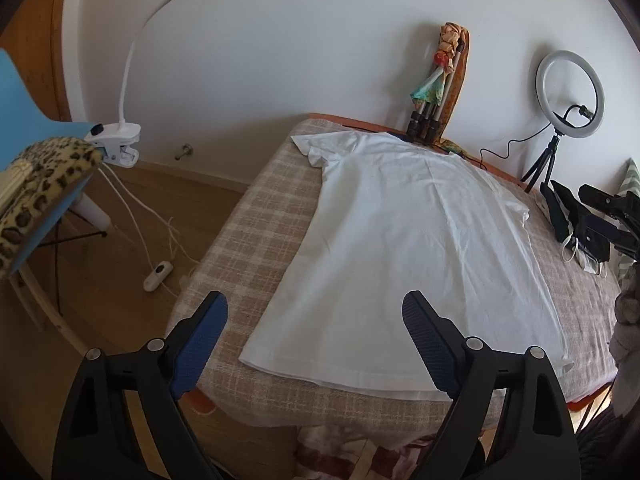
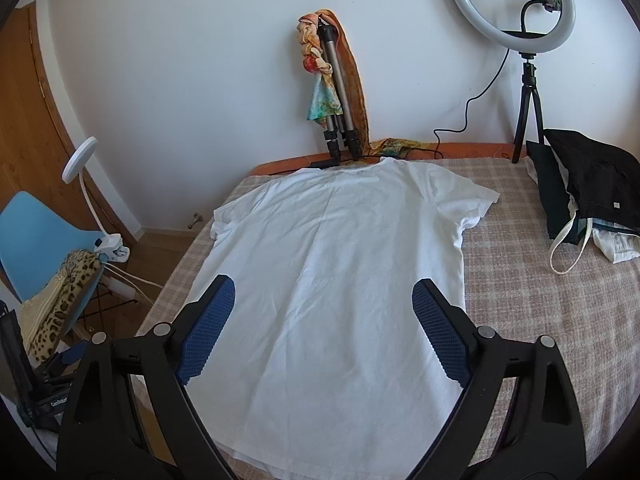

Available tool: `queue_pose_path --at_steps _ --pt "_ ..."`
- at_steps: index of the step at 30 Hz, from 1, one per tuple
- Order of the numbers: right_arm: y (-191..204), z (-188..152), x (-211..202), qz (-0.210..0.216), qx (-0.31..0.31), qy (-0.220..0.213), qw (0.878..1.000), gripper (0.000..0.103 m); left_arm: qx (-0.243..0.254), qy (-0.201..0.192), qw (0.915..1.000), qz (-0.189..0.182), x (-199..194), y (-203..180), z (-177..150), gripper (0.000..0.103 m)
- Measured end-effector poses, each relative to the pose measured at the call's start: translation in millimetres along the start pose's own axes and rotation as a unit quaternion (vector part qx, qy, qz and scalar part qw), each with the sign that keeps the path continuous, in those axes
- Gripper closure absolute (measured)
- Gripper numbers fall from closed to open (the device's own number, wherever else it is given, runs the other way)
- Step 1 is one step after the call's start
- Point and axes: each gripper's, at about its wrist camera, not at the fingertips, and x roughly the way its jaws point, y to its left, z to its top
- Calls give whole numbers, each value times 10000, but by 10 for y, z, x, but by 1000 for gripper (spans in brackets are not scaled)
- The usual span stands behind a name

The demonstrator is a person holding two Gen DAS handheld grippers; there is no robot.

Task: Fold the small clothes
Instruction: 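Grasp the T-shirt's side edge with the left tool while the right tool grasps the shoulder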

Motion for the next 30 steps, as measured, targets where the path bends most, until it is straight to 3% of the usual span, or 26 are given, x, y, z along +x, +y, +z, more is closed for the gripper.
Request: queue_pose_path --at_steps 3,6,10,14,18,22,28,30 --pt "232 106 23 145 -195 59 9997 14 16 288 9996 40 160 137 -111 23" --pt "488 288 85 268 -376 120 9989 14 -88 618 9980 36 314 264 -227 34" --pt "809 564 266 449 -513 239 9974 14 -248 855 9960 23 459 388 -327 35" --pt "1133 808 642 639 -631 554 9944 15 -269 941 9952 -50 561 397 -356 37" --pt "1417 942 1150 624 -714 834 9920 18 -506 1038 9929 -291 649 443 -352 51" --pt "1561 1003 1737 786 -543 1179 9884 21 -623 1031 9918 -422 682 462 -341 54" --pt "1687 975 2583 671 -495 1481 9855 26 -856 1015 9869 -914 722 542 -340 93" --pt "1693 966 2840 698 -439 1611 9835 30 -919 998 9855 -1020 731 554 -339 95"
